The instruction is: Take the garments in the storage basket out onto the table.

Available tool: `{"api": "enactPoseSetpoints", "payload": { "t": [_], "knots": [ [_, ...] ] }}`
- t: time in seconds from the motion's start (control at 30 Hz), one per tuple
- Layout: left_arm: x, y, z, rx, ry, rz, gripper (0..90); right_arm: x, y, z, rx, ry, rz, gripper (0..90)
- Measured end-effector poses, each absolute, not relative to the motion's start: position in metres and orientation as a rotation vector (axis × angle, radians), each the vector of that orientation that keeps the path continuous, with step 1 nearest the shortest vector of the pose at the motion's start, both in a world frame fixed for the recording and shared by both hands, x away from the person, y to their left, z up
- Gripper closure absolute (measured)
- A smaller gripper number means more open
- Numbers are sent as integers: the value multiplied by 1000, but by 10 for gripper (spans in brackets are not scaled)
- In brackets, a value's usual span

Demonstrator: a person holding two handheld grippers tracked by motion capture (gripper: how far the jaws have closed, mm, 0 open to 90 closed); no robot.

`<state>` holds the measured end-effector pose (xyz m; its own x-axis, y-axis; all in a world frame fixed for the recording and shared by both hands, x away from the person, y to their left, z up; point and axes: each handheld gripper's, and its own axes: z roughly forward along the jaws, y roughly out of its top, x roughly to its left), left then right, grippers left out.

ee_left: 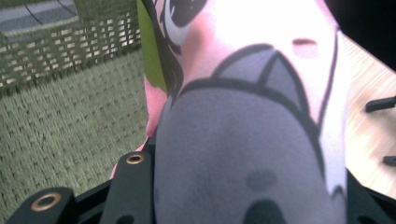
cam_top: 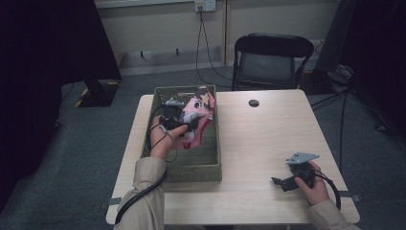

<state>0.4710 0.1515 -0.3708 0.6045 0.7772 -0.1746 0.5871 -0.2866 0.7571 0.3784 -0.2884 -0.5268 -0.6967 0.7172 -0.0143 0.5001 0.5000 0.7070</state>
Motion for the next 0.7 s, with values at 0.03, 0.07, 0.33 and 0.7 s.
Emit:
{"api": "enactPoseSetpoints", "payload": {
  "t": [0.03,0.07,0.33,0.7],
  "knots": [
    [469,151,-365,1978,1073,286,556,378,-288,-527,1024,2441,1002,0],
    [469,151,-363,1976,1066,287,555,378,-288,-527,1024,2441,1002,0],
    [461,149,-343,1927,1040,304,555,378,-288,-527,1023,2440,1003,0],
    [452,141,-321,1889,974,293,555,378,-288,-527,1023,2440,1003,0]
  ]
}}
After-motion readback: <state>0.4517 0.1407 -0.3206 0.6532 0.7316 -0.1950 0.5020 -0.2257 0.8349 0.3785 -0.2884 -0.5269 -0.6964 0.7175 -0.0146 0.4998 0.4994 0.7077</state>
